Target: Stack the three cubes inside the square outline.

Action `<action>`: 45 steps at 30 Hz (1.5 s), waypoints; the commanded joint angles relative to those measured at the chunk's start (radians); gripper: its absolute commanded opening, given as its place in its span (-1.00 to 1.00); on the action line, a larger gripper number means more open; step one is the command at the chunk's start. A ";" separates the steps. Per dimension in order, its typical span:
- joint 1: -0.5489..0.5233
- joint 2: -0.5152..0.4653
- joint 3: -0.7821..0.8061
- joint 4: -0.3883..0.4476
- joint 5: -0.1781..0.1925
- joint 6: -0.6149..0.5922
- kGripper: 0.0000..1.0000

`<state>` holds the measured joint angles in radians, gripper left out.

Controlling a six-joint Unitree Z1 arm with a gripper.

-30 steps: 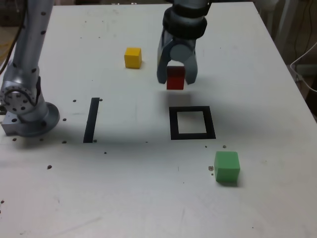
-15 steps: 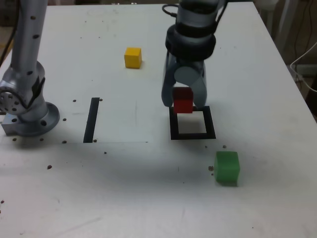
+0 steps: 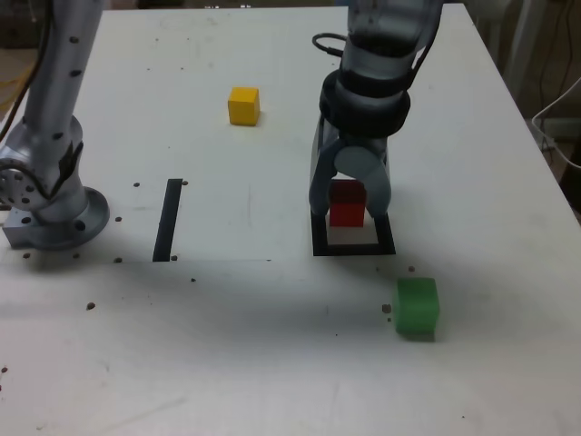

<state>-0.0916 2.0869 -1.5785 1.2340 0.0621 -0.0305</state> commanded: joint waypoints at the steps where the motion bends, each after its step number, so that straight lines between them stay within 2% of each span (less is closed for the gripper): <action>1: 0.002 0.013 -0.001 -0.003 -0.010 -0.002 -0.50; 4: 0.009 0.025 0.000 -0.004 -0.019 -0.002 -0.50; 16: 0.028 0.033 0.019 -0.014 -0.016 0.002 -0.49; 23: 0.035 0.038 0.029 -0.029 -0.019 0.012 -0.33; 28: 0.042 0.044 0.032 -0.031 -0.018 0.020 -0.29; 36: 0.045 0.043 0.033 -0.036 -0.014 0.053 0.24; 45: 0.046 0.041 0.030 -0.045 -0.018 0.070 0.59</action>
<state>-0.0476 2.1269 -1.5464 1.1912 0.0456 0.0358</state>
